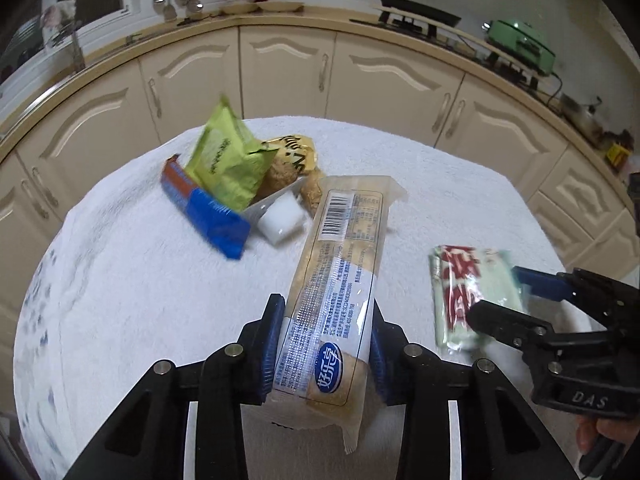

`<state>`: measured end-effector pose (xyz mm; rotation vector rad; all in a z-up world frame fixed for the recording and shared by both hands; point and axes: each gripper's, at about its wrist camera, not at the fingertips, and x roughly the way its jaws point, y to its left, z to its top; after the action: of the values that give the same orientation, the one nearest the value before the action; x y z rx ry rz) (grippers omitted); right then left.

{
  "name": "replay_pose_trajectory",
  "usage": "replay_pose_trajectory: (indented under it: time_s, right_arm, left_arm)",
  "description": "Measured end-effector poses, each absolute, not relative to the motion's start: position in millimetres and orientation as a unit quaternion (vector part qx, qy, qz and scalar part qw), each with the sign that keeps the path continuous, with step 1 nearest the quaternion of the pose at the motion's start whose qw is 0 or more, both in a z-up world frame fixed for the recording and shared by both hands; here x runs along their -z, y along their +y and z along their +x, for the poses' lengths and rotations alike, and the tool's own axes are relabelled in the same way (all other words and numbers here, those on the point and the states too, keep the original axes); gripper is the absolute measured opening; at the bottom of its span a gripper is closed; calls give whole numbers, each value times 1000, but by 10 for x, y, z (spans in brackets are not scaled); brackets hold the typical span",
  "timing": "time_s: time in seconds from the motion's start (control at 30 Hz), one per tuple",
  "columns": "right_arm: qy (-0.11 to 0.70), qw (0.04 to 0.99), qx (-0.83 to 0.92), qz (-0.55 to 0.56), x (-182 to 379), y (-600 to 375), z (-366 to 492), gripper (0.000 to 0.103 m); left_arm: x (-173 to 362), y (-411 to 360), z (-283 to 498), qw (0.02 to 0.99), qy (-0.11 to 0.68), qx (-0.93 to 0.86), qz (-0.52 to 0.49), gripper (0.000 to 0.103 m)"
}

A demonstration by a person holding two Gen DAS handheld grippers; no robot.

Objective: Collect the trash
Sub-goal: 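Grasp the red-printed green snack bag with the right tool while the left tool grasps a long clear-wrapped bread bag, then carry both bags to the bin and open both tools over it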

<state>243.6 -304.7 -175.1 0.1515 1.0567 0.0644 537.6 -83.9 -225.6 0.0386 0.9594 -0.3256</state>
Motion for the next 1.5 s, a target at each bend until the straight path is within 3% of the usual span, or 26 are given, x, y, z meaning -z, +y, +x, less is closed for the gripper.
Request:
replay_pose_trajectory:
  time_s: [0.03, 0.07, 0.2, 0.37, 0.93, 1.27, 1.5]
  right_arm:
    - [501, 862, -24, 80, 1749, -3048, 2439, 87]
    - [497, 863, -22, 88, 1746, -3038, 2445, 91]
    - [512, 857, 10, 62, 1847, -2822, 2598, 95]
    - [498, 867, 15, -13, 1859, -2582, 2569, 82]
    - [452, 885, -48, 98, 1385, -3104, 1897, 81]
    - [390, 909, 19, 146, 940, -3988, 1251, 81]
    - [376, 899, 123, 188, 965, -4952, 541, 81]
  left_arm:
    - [2246, -822, 5352, 877, 456, 150, 14, 34]
    - [2225, -805, 5310, 881, 452, 142, 12, 34]
    - [2199, -707, 5115, 890, 442, 112, 0, 34]
    - [2216, -624, 4926, 890, 444, 102, -12, 34]
    - [1710, -639, 4336, 904, 404, 137, -16, 33]
    - [1243, -1603, 3991, 903, 353, 243, 32, 33]
    - [1350, -2756, 3901, 862, 368, 341, 75, 34]
